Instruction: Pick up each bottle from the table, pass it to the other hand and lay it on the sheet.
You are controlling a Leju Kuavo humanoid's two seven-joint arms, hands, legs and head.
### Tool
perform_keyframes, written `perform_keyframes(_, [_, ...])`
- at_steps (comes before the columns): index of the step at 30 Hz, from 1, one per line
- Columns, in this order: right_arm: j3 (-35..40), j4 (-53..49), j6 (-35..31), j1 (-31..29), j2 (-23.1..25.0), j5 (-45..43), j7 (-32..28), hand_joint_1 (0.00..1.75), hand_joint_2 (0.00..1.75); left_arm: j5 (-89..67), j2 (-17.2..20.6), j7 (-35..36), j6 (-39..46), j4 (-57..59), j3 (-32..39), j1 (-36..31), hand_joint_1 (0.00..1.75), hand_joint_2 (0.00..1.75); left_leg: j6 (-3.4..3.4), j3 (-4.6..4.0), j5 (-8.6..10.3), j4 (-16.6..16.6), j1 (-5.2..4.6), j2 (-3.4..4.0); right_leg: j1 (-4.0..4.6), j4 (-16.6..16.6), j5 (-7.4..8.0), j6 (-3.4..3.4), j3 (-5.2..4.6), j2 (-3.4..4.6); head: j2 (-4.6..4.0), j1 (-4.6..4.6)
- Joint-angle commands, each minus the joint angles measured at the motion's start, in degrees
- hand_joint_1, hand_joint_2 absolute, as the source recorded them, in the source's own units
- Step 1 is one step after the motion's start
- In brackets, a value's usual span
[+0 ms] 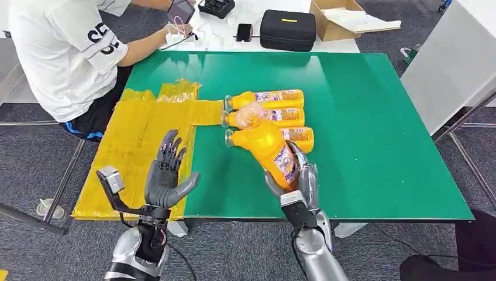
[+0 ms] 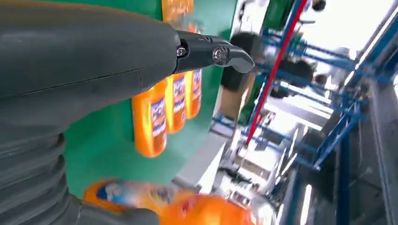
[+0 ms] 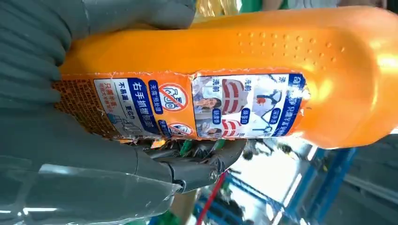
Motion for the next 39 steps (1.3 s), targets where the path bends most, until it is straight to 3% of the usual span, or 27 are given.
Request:
perform_keyframes(1, [8.79,14.14,-3.03,-6.74,3.54,4.24,-0.42,1.75,1.75,-0.81,2.61,0.47,-2.06,8.74,-3.85,-4.52,0.0,1.75,0.01,0.35,-0.1,-0.06,0.05,0.31,0.08,-0.08,0.0,-0.13,0.27,0.22,0.0,0.0])
perform_keyframes(23, [13.15,23.68,-1.2,-10.52,5.1,5.46,0.52,1.75,1.75,5.12,2.65,2.9,-12.0,13.62,-6.49,-6.1,0.0,1.75,0.01,0.23,-0.04,-0.06,0.01,0.11,0.03,-0.06,-0.03,-0.08,0.19,0.03,0.0,0.0])
perform_keyframes(34, [15.1,26.08,-1.64,-10.77,6.37,7.14,0.95,1.75,1.75,5.7,2.56,3.36,-11.52,14.48,-6.53,-6.41,0.0,1.75,0.02,0.31,-0.08,-0.04,0.03,0.15,0.06,-0.07,-0.05,-0.1,0.28,0.05,0.0,0.02])
perform_keyframes(39, [17.56,29.35,-2.48,-11.48,8.47,8.74,1.79,1.75,1.75,3.17,2.6,4.44,-7.06,17.27,-7.56,-7.57,0.0,1.75,0.01,0.26,-0.07,-0.04,0.03,0.14,0.06,-0.05,-0.05,-0.1,0.22,0.05,0.0,0.0])
